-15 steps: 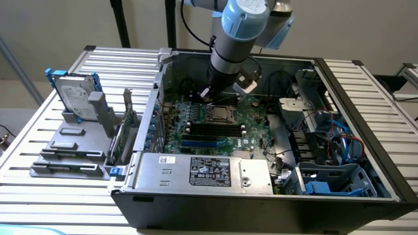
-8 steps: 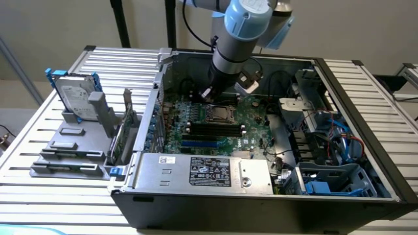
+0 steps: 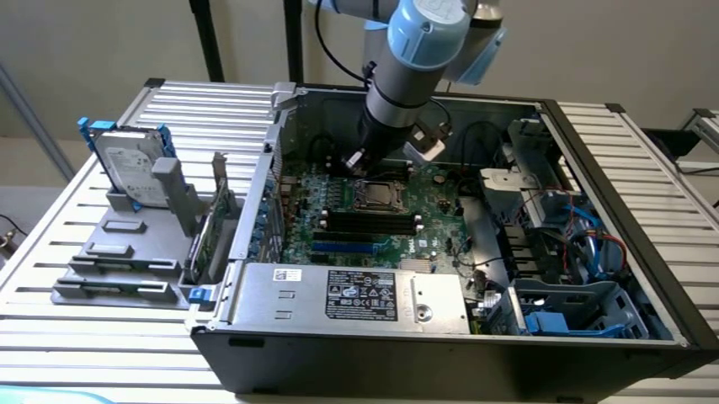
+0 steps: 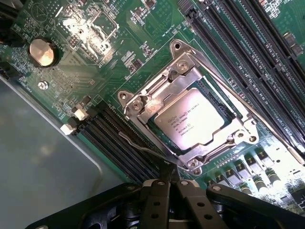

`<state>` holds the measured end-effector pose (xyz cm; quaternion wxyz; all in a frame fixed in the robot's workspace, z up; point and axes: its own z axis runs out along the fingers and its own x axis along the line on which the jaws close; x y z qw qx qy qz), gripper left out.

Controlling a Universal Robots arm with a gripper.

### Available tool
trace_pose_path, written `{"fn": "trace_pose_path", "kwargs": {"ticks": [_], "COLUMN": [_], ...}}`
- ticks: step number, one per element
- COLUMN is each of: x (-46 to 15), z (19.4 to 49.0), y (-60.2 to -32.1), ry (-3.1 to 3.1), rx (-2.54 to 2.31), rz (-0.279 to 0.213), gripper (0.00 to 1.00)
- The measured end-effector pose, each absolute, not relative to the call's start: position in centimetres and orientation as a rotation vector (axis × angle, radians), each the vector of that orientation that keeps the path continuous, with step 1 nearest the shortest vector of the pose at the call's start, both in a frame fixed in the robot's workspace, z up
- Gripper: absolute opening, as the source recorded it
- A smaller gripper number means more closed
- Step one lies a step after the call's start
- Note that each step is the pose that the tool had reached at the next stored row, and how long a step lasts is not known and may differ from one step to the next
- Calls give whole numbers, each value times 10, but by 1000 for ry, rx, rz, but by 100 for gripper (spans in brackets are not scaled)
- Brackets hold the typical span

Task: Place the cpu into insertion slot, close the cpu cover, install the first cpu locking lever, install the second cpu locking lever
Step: 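Install the first cpu locking lever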

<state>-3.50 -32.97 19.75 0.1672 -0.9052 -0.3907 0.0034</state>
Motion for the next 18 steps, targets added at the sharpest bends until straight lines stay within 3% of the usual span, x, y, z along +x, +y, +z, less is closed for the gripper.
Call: {"fn": "trace_pose_path", "kwargs": {"ticks": [18], "x": [-24], "z": [193], "y": [-327], "ry": [-1115], "rx": [-2589], "rz": [25], "gripper": [11]}}
